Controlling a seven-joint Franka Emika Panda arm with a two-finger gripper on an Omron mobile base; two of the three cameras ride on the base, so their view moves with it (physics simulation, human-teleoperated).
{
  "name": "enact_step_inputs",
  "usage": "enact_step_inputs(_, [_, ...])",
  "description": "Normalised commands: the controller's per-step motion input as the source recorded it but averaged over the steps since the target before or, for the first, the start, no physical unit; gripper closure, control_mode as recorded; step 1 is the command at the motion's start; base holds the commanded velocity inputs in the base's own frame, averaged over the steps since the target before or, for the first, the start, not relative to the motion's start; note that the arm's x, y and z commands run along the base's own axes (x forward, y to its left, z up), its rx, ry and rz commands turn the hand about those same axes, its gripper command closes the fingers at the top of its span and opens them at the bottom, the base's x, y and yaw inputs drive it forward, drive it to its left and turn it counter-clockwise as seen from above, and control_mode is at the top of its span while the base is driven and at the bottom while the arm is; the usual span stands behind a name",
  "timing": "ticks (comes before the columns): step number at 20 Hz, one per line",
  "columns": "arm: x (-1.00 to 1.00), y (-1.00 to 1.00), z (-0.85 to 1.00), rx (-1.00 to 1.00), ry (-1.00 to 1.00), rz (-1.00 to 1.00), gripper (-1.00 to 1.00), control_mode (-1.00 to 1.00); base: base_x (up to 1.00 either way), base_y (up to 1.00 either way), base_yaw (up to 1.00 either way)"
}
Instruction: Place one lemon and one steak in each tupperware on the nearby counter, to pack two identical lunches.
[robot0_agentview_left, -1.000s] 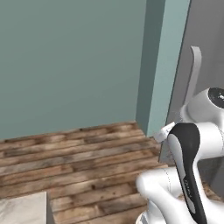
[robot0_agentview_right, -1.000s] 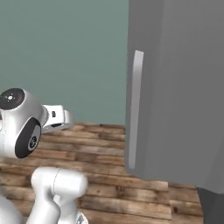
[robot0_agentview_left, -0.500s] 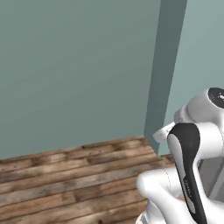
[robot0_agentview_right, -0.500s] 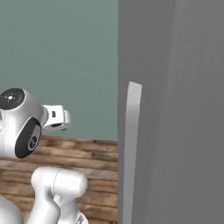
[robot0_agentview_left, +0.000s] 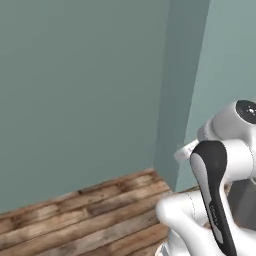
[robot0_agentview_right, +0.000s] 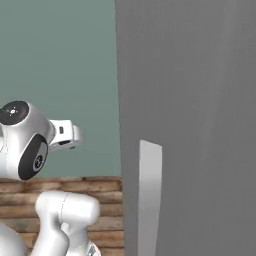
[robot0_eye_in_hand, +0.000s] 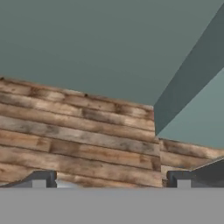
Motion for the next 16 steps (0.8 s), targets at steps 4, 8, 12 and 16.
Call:
enact_step_inputs(4, [0.00, 0.00, 0.00, 0.00, 0.00, 0.00, -1.00, 1.00, 0.10, -0.17, -0.73])
enact_step_inputs(8, [0.00, 0.00, 0.00, 0.00, 0.00, 0.00, -1.00, 1.00, 0.16, 0.16, -0.69])
enact_step_inputs(12, [0.00, 0.00, 0.00, 0.00, 0.00, 0.00, -1.00, 1.00, 0.33, 0.60, -0.59])
enact_step_inputs(16, [0.00, 0.00, 0.00, 0.00, 0.00, 0.00, -1.00, 1.00, 0.31, 0.73, -0.59])
